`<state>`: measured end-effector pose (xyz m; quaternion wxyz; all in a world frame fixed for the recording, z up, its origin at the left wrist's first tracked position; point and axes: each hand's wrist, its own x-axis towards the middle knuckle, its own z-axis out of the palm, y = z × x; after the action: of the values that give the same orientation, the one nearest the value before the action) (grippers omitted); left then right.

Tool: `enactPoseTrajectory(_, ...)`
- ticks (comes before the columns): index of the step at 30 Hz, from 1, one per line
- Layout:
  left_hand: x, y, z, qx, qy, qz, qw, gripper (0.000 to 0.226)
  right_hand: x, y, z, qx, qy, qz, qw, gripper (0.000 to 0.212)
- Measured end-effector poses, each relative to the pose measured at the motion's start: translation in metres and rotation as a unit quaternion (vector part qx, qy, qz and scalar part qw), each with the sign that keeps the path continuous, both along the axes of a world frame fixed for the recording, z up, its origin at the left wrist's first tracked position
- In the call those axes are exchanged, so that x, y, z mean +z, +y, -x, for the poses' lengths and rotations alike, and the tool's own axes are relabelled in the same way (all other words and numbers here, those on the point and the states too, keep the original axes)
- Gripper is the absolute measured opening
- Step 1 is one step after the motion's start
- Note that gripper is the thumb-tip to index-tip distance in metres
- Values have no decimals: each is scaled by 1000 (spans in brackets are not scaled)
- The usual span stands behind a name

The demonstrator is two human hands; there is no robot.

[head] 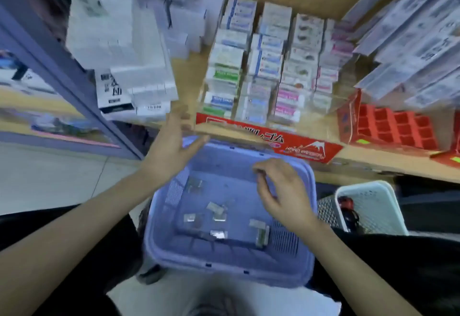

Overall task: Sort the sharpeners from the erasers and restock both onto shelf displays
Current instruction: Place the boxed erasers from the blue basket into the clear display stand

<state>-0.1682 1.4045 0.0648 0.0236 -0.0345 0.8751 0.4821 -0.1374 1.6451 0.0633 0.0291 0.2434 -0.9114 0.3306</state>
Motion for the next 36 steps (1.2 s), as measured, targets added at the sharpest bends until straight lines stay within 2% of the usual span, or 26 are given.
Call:
enactPoseTrajectory(2, -24, -9, -30, 16, 20, 62, 998, 61, -40, 14, -18, -1, -192, -9, 981, 25)
enactPoseTrajectory(4, -60, -20, -58, 7, 2, 134, 991, 66, -94, 19, -23, -45, -389, -3, 920, 24)
enactPoseTrajectory(6, -96, -27, -76, 13, -37, 151, 988, 74, -149, 15, -28, -49, -452, -66, 888, 35)
enactPoseTrajectory(10, -128, -26, -84, 89, -76, 73, 990, 71, -225, -9, -33, 8, -442, -187, 877, 66)
enactPoseTrajectory(12, -133, -27, -82, 101, -90, 82, 987, 70, -245, -22, -24, 32, -404, -256, 878, 82)
enactPoseTrajectory(16, -131, -27, -83, 115, -98, 114, 982, 66, -278, -37, -5, 87, -401, -378, 830, 104)
enactPoseTrajectory(18, -129, -26, -82, 107, -95, 122, 982, 64, -289, -40, -10, 99, -397, -383, 828, 96)
enactPoseTrajectory(22, -124, -25, -82, 112, -80, 111, 984, 62, -297, -34, -34, 83, -328, -337, 879, 52)
enactPoseTrajectory(24, -123, -24, -82, 115, -80, 104, 985, 62, -296, -35, -43, 50, -303, -294, 905, 41)
enactPoseTrajectory(25, -122, -24, -82, 115, -82, 101, 985, 62, -296, -37, -46, 54, -274, -305, 910, 39)
enactPoseTrajectory(26, -120, -24, -82, 114, -84, 100, 985, 62, -295, -40, -48, 59, -260, -318, 910, 38)
enactPoseTrajectory(32, -119, -24, -83, 103, -82, 102, 986, 61, -284, -38, -52, 24, -323, -308, 895, 49)
enactPoseTrajectory(36, -120, -25, -84, 88, -79, 122, 985, 65, -245, -31, -42, -19, -336, -289, 896, 62)
